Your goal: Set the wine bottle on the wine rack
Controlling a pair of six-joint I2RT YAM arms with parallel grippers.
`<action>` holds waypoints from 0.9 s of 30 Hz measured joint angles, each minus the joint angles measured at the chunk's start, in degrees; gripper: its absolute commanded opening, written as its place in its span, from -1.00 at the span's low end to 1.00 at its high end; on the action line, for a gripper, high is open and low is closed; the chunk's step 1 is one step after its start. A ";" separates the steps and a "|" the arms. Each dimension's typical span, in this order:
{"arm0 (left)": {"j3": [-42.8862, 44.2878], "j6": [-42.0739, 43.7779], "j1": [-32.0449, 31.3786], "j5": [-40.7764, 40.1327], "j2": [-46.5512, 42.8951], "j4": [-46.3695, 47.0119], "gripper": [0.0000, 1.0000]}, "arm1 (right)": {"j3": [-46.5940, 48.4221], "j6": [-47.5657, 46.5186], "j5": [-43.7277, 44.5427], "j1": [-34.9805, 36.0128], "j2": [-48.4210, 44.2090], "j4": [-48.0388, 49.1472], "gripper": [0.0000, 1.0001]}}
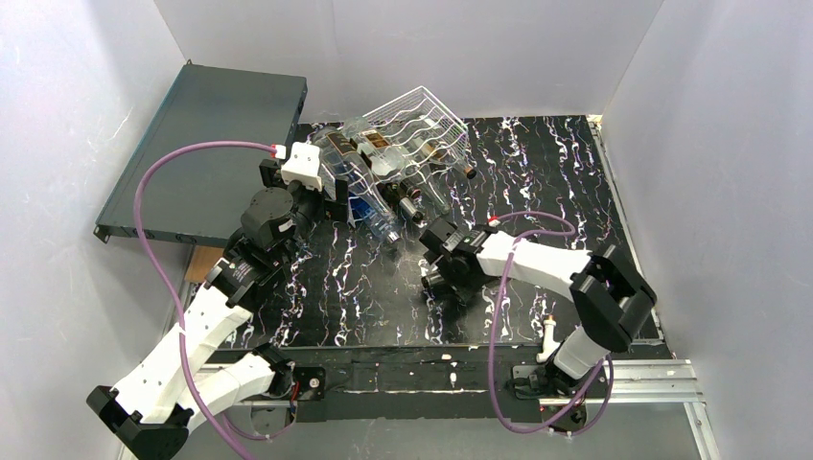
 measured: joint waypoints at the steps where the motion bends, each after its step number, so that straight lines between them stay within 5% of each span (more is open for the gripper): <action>1: 0.00 0.00 0.00 0.00 0.00 0.02 0.99 | 1.16 0.20 0.09 0.00 1.53 -0.07 0.97; 10: 0.00 0.00 0.00 0.00 0.00 0.00 0.99 | 2.32 3.61 2.45 0.02 3.52 1.01 0.92; 27: 0.00 -0.02 0.00 0.00 0.00 0.00 0.99 | -0.68 4.96 6.51 0.07 5.01 1.25 0.35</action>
